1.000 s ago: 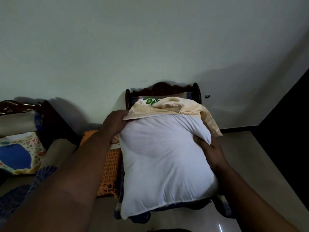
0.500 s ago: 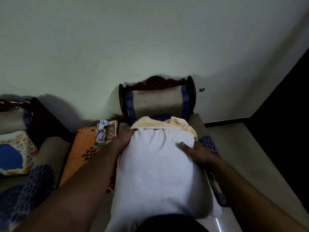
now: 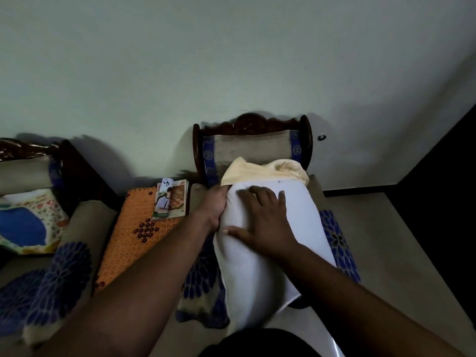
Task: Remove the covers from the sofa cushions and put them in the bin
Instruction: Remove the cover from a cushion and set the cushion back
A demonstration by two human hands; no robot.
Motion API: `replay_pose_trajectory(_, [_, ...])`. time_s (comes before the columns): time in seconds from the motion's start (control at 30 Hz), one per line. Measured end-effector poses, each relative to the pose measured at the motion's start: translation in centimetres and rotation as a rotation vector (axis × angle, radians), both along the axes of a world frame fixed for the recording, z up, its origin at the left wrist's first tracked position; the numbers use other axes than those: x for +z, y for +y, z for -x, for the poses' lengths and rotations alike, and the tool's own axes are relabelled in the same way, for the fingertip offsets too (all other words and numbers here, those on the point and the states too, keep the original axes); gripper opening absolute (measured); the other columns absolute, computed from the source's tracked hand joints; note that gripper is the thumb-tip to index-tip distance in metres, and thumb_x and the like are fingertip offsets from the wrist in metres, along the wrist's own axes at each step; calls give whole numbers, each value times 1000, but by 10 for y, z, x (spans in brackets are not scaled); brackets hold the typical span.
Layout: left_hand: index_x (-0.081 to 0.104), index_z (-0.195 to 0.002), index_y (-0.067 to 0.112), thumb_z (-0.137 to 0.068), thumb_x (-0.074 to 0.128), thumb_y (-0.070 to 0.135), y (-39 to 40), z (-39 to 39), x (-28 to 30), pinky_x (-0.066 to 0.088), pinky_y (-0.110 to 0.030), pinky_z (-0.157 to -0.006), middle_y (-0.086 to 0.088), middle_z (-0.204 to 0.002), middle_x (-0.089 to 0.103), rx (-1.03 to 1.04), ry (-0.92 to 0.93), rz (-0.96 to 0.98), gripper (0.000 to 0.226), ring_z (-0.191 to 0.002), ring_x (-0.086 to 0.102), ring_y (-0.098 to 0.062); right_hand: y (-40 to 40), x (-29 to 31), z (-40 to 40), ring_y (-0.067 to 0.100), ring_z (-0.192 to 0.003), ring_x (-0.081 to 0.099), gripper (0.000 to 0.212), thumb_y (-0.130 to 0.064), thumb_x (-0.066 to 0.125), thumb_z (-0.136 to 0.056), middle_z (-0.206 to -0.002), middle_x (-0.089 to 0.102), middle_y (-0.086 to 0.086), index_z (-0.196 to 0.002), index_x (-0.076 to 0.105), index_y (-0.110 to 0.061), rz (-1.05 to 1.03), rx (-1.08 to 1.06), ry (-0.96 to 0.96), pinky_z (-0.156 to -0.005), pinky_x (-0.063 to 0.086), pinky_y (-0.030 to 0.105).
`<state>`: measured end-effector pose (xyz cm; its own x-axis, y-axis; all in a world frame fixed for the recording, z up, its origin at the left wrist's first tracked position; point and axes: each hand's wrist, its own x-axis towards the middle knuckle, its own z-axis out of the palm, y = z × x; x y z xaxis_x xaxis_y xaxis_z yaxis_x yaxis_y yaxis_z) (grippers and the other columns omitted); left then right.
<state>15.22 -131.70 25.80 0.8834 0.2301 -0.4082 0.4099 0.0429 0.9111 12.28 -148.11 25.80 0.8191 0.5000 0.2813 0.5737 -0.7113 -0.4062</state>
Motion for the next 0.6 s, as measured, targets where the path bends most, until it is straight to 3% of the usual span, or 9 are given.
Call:
replay_pose_trajectory(0.07, [75,-105,15,-100,49,31,-2,-7,5,56,-45,-93,-8,-104,76,2,-20,13,31,-100,70,-26,6,2,-12,23,-153,9,111,-95,41,-69,-166,13,-1,-159,12,-35,131,-16,70,-113,6,72])
replay_pose_trajectory(0.1, [74,-108,12,-99,50,29,-2,-8,6,56,-46,-95,-9,-104,76,25,-25,28,31,-102,70,-28,7,4,-17,23,-153,7,112,-93,44,-69,-167,10,-2,-158,7,-37,169,-10,92,-112,10,72])
replay_pose_trajectory(0.23, [70,-111,6,-98,53,19,-6,-12,17,60,-39,-79,-14,-101,76,74,-54,81,25,-97,72,-32,12,10,-30,29,-131,42,90,-74,52,-75,-148,41,1,-150,30,-29,176,-61,-15,-97,42,56])
replay_pose_trajectory(0.37, [72,-102,13,-98,54,12,1,-18,28,58,-26,-67,-4,-91,77,41,-157,37,18,-84,73,-21,9,0,-32,30,-110,54,72,-64,47,-82,-127,58,4,-143,46,-24,159,-122,-125,-83,44,45])
replay_pose_trajectory(0.43, [70,-108,16,-98,53,14,6,-18,31,57,-30,-80,-3,-101,75,-40,-209,-117,20,-96,71,-22,8,1,-40,30,-111,57,70,-61,42,-83,-126,61,3,-141,50,-24,136,-92,-71,-85,43,46])
replay_pose_trajectory(0.5, [68,-115,14,-97,52,19,14,-22,31,53,-38,-91,-5,-111,72,-162,-268,-389,24,-105,67,-23,9,5,-49,31,-108,61,69,-60,38,-84,-123,64,4,-141,52,-24,89,-33,-10,-86,43,45])
replay_pose_trajectory(0.6, [63,-120,16,-99,52,22,24,-23,39,53,-40,-86,-7,-111,70,-313,-346,-798,25,-101,65,-26,7,7,-56,32,-97,65,63,-59,35,-86,-112,68,5,-135,56,-24,20,42,18,-79,47,43])
